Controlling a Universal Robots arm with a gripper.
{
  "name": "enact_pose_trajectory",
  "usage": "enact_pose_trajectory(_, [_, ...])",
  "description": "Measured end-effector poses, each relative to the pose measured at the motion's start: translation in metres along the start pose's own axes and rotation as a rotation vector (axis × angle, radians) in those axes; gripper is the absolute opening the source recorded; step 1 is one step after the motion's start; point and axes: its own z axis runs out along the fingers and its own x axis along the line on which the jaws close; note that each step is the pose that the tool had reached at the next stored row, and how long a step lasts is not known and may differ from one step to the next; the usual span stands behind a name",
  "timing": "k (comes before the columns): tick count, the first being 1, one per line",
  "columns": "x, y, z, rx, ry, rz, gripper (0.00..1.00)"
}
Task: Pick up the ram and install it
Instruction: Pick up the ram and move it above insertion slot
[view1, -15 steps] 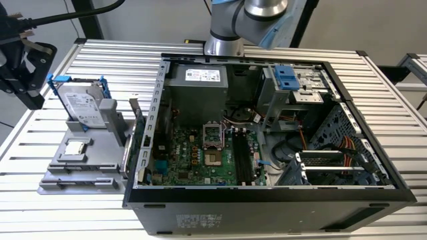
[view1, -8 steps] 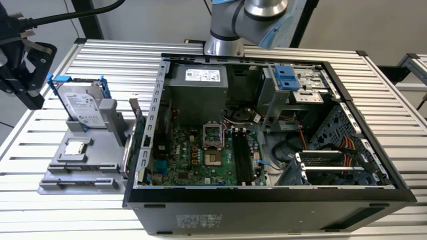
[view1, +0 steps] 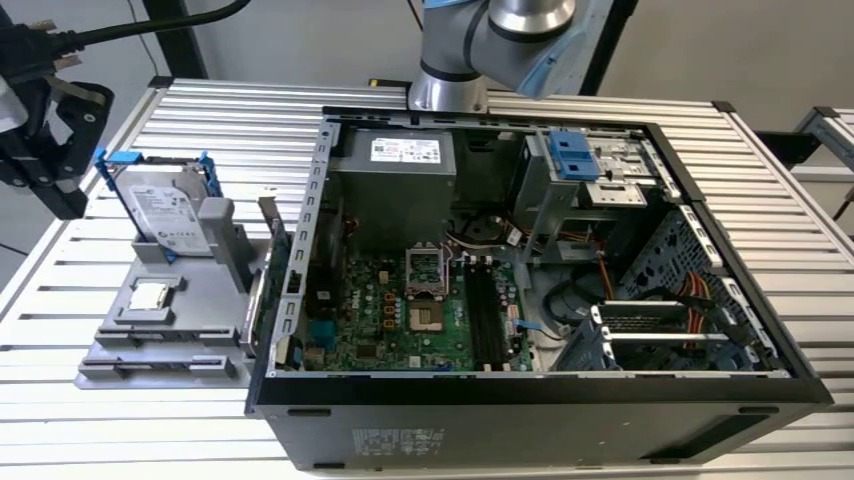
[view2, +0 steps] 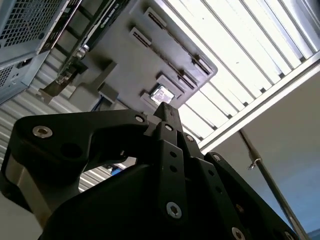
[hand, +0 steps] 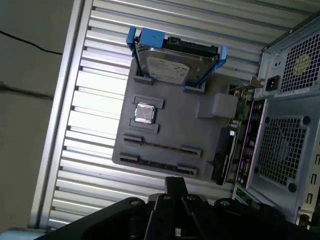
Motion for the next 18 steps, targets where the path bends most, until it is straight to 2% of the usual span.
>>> enact_pose_trajectory(12, [0.0, 0.0, 0.0, -0.0032, 0.0063, -0.118, 0.0])
enact_pose_trajectory(18, [0.0, 0.0, -0.0001, -0.0043, 0.0085, -0.159, 0.0])
